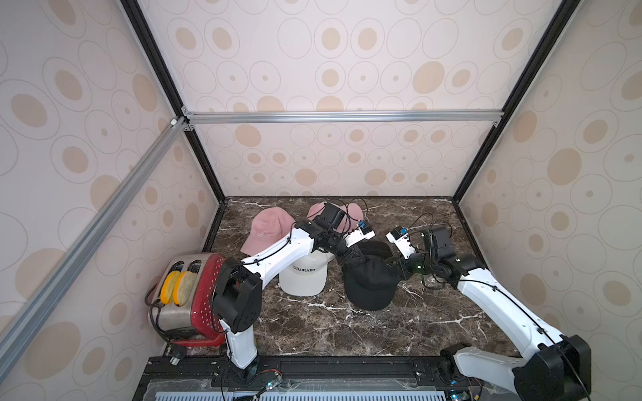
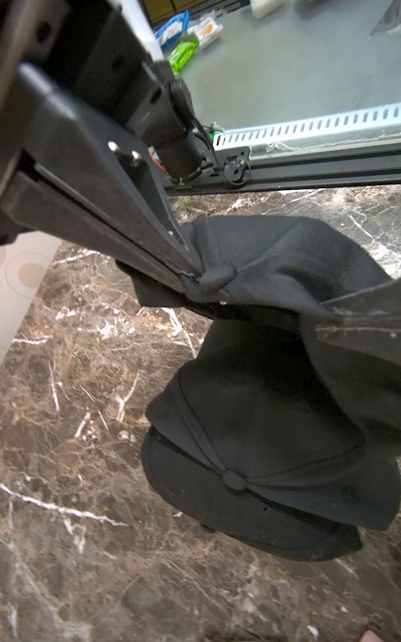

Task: Stack the baseball caps by color
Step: Pick up the baseball cap from the center of the board, then place the baseball cap on the baseball cap.

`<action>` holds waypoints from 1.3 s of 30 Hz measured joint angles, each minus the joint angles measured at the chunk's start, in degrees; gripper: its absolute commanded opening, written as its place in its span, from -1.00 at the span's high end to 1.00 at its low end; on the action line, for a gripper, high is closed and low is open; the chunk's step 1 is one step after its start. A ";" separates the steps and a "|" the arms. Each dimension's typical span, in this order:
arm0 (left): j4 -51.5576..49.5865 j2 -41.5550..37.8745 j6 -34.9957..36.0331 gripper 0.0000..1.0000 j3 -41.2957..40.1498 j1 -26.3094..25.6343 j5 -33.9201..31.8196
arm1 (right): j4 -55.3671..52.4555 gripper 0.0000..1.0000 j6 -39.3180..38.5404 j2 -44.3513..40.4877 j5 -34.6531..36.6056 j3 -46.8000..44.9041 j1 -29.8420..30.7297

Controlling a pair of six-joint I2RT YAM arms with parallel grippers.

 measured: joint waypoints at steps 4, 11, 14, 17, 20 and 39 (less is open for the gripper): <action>-0.02 0.42 -0.87 1.00 -0.09 0.00 0.26 | 0.00 1.00 0.44 0.63 1.18 0.11 0.00; -0.81 0.76 -0.09 1.00 -0.09 0.00 1.73 | -1.38 1.00 0.50 4.79 3.45 3.69 0.00; -1.09 0.76 0.07 1.00 -0.09 0.00 -0.02 | -1.68 1.00 0.50 6.84 3.50 5.07 0.02; -1.40 0.76 0.04 1.00 -0.09 0.00 -1.18 | -2.40 1.00 0.46 8.70 3.48 6.29 0.04; -1.57 0.76 0.04 1.00 -0.09 0.00 -1.77 | -3.74 1.00 0.33 10.56 3.63 8.00 0.07; -3.78 6.54 -2.43 1.00 4.94 -0.11 -13.16 | -6.43 0.98 0.61 21.90 7.23 15.63 0.39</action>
